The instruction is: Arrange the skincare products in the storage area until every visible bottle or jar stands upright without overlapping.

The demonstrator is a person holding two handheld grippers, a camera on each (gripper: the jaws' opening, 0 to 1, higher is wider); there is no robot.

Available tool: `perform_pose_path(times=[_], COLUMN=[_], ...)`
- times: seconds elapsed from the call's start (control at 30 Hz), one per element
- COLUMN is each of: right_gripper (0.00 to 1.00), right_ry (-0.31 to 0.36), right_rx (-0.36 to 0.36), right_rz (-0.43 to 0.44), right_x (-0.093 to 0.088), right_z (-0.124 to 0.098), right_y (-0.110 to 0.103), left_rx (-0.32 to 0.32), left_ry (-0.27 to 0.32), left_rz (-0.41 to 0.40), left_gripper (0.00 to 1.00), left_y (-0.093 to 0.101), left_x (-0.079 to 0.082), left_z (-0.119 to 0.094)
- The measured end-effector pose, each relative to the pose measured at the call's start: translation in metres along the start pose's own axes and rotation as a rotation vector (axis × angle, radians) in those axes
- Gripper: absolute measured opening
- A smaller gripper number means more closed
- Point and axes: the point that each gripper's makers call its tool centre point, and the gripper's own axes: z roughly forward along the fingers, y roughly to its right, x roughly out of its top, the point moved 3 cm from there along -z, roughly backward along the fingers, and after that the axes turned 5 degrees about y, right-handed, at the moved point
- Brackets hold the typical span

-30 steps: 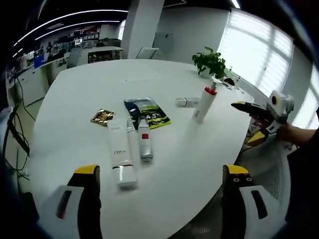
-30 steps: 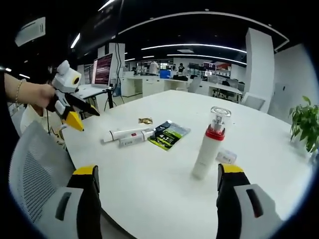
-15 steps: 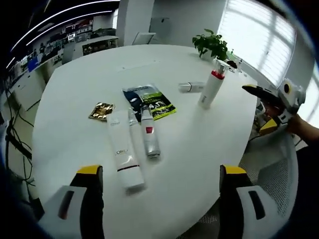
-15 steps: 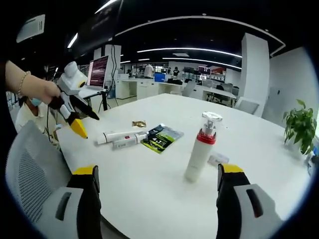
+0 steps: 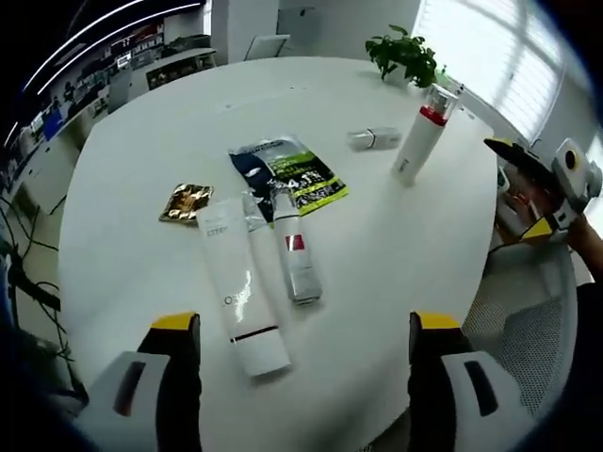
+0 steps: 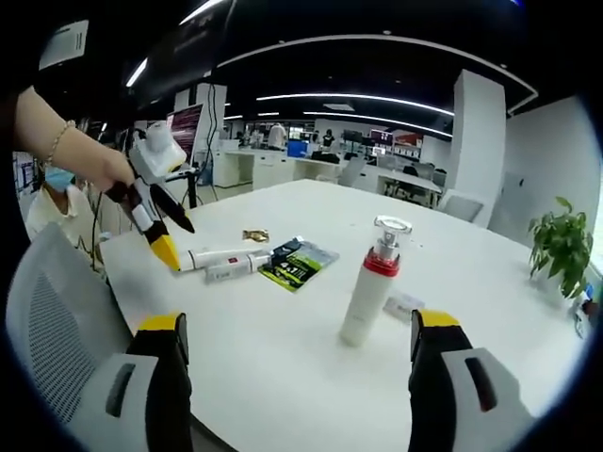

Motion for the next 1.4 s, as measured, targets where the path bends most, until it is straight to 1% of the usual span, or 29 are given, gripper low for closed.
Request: perform_pose_path(times=[0.07, 0.13, 0.2, 0.27, 0.37, 0.43, 0.5, 0.53, 0.6, 0.7, 0.83, 0.93, 1.03, 1.13, 1.27, 1.4], right_gripper=[0.98, 0.98, 0.98, 0.98, 0.98, 0.97, 0.98, 0.98, 0.98, 0.97, 0.97, 0.97, 0.97, 0.97, 0.97, 0.97], right_ry=[-0.006, -0.007, -0.007, -0.008, -0.009, -0.014, -0.016, -0.016, -0.015, -0.014, -0.013, -0.016, -0.017, -0.018, -0.022, -0.026], right_rx=[-0.001, 0.000, 0.000, -0.002, -0.003, -0.004, -0.002, -0.003, -0.007, -0.014, -0.017, -0.018, -0.018, -0.020, -0.020, -0.022], right_rz=[-0.016, -0.022, -0.024, -0.020, -0.019, -0.024, -0.027, -0.027, -0.024, -0.016, -0.012, -0.016, -0.017, -0.017, -0.016, -0.015], right_x=[-0.001, -0.001, 0.000, -0.001, -0.002, -0.003, -0.003, -0.003, -0.004, -0.006, -0.006, -0.008, -0.007, -0.008, -0.009, -0.010], right_z=[0.001, 0.001, 0.001, 0.001, 0.002, 0.002, 0.003, 0.003, 0.003, 0.003, 0.003, 0.003, 0.003, 0.004, 0.004, 0.004], right_y=[0.000, -0.001, -0.001, 0.000, 0.001, 0.001, 0.001, 0.001, 0.002, 0.004, 0.004, 0.005, 0.005, 0.006, 0.007, 0.007], left_rx=[0.004, 0.012, 0.021, 0.034, 0.043, 0.047, 0.049, 0.051, 0.052, 0.054, 0.057, 0.073, 0.068, 0.081, 0.095, 0.098], left_ry=[-0.020, -0.041, -0.053, -0.085, -0.104, -0.123, -0.138, -0.146, -0.160, -0.173, -0.192, -0.219, -0.233, -0.249, -0.262, -0.266], left_rz=[0.005, 0.003, -0.003, -0.012, -0.018, -0.022, -0.019, -0.018, -0.018, -0.022, -0.032, -0.021, -0.034, -0.034, -0.037, -0.042], left_gripper=[0.83, 0.81, 0.79, 0.78, 0.76, 0.76, 0.74, 0.73, 0.71, 0.68, 0.66, 0.65, 0.62, 0.61, 0.57, 0.59], left_y=[-0.005, -0.008, -0.011, -0.016, -0.020, -0.020, -0.023, -0.021, -0.022, -0.018, -0.018, -0.018, -0.019, -0.022, -0.028, -0.030], left_x=[-0.001, -0.004, -0.004, -0.007, -0.010, -0.011, -0.010, -0.011, -0.011, -0.010, -0.008, -0.009, -0.007, -0.007, -0.006, -0.004], left_z=[0.006, 0.008, 0.011, 0.014, 0.018, 0.016, 0.022, 0.018, 0.021, 0.023, 0.033, 0.039, 0.046, 0.050, 0.053, 0.058])
